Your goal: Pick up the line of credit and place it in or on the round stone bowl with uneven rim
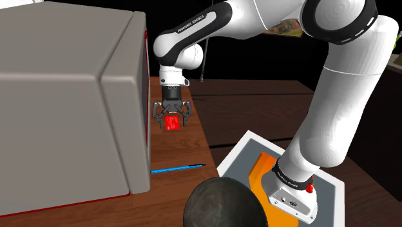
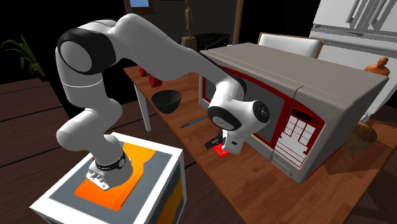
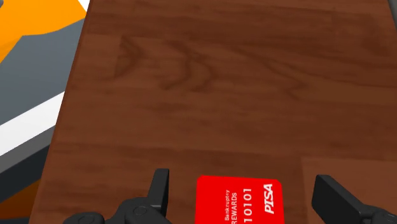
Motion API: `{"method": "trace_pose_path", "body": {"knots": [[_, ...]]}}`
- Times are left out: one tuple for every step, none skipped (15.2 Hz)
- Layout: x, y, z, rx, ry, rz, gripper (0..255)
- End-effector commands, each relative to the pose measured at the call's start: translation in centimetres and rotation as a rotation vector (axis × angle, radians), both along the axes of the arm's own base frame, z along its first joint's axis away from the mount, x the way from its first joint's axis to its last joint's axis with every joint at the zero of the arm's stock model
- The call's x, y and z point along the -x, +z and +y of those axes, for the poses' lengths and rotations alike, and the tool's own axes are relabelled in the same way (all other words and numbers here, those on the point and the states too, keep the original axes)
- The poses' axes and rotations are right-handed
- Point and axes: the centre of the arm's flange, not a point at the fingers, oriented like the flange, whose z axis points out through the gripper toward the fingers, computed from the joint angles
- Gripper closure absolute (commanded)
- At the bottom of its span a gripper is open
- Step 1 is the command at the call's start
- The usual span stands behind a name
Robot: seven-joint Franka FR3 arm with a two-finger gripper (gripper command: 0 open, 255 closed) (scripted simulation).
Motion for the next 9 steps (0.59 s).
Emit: {"method": "trace_pose_path", "body": {"knots": [[0.02, -0.03, 0.00, 0.000, 0.000, 0.000, 0], [0.02, -0.03, 0.00, 0.000, 0.000, 0.000, 0], [0.02, -0.03, 0.00, 0.000, 0.000, 0.000, 0], [0.02, -0.03, 0.00, 0.000, 0.000, 0.000, 255], [0.02, -0.03, 0.00, 0.000, 0.000, 0.000, 255], [-0.01, -0.08, 0.02, 0.000, 0.000, 0.000, 255], [-0.03, -0.05, 0.08, 0.000, 0.000, 0.000, 255], [-0.02, -0.04, 0.11, 0.000, 0.000, 0.000, 255], [0.00, -0.02, -0.03, 0.000, 0.000, 0.000, 255]]}}
